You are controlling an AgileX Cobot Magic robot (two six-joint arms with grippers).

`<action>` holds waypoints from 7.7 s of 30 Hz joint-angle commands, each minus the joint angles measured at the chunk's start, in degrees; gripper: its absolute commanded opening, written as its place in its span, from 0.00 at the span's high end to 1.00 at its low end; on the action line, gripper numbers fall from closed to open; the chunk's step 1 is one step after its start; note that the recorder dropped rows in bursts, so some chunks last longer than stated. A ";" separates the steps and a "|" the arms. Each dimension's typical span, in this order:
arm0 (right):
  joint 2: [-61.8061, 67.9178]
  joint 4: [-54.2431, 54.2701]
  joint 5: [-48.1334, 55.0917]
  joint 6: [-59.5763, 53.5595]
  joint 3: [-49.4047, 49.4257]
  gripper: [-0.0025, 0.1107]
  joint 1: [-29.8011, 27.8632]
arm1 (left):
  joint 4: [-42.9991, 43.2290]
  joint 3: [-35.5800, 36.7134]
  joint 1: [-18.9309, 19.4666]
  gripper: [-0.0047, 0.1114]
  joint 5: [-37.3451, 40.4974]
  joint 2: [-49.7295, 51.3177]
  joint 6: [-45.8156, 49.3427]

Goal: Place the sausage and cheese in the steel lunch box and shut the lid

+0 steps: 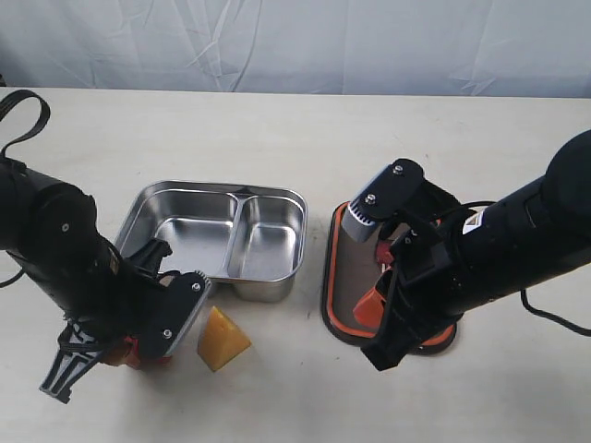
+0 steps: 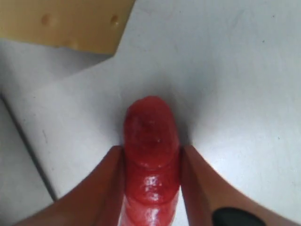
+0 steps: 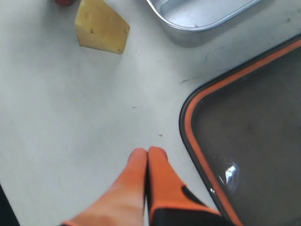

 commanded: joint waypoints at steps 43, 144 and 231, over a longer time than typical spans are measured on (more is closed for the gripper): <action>-0.51 -0.26 -1.25 0.02 0.22 0.99 -0.07 | 0.04 -9.51 4.08 0.66 -21.73 -0.29 -34.74; -20.20 -11.48 3.17 28.10 0.22 0.99 -0.07 | -41.55 -0.67 -3.56 0.96 -3.38 -9.61 -34.89; 21.82 -36.43 -10.16 68.48 0.22 0.92 -11.62 | -31.36 -7.69 -3.44 0.96 -4.85 -15.03 -41.18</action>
